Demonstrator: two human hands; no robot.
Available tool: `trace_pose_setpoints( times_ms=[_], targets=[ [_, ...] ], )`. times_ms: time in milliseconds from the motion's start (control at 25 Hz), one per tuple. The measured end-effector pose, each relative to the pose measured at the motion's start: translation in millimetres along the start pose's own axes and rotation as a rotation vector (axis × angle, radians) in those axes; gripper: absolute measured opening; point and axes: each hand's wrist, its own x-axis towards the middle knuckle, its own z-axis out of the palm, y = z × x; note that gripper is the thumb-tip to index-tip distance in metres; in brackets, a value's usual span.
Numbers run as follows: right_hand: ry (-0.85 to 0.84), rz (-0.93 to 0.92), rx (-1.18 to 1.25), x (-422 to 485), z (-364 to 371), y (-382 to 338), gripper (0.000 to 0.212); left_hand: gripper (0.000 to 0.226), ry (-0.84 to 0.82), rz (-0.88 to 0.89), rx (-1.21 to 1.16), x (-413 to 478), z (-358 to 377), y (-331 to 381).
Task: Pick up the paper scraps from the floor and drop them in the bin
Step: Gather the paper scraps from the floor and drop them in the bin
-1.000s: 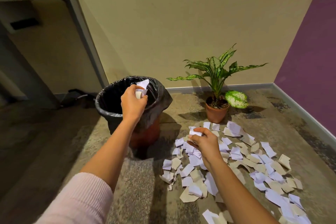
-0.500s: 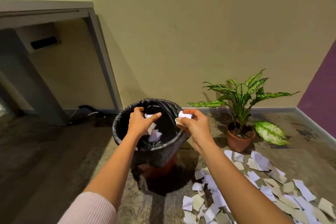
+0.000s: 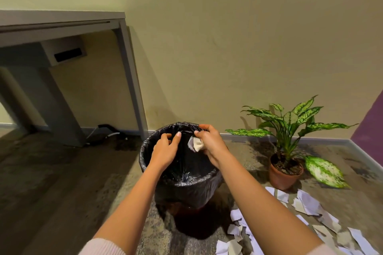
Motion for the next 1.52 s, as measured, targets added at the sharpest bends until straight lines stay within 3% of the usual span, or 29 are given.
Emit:
trace_pose_setpoints(
  times_ms=[400, 640, 840, 1320, 1520],
  targets=[
    [-0.004, 0.011, 0.043, -11, -35, 10, 0.014, 0.057, -0.017, 0.056, 0.025, -22, 20, 6],
    [0.077, -0.085, 0.058, -36, -74, 12, 0.012, 0.043, -0.002, 0.205, 0.019, -48, 47, 36],
    [0.135, -0.077, -0.063, -83, -131, 30, 0.014, 0.024, 0.020, 0.374, 0.080, -104, 77, 60],
    [0.172, 0.180, -0.474, -211, -270, 166, 0.024, 0.017, -0.447, 0.277, 0.180, -265, 220, 2],
    [0.179, 0.322, -0.687, -244, -308, 230, 0.012, 0.021, -0.660, 0.168, 0.256, -317, 270, -43]
  ],
)
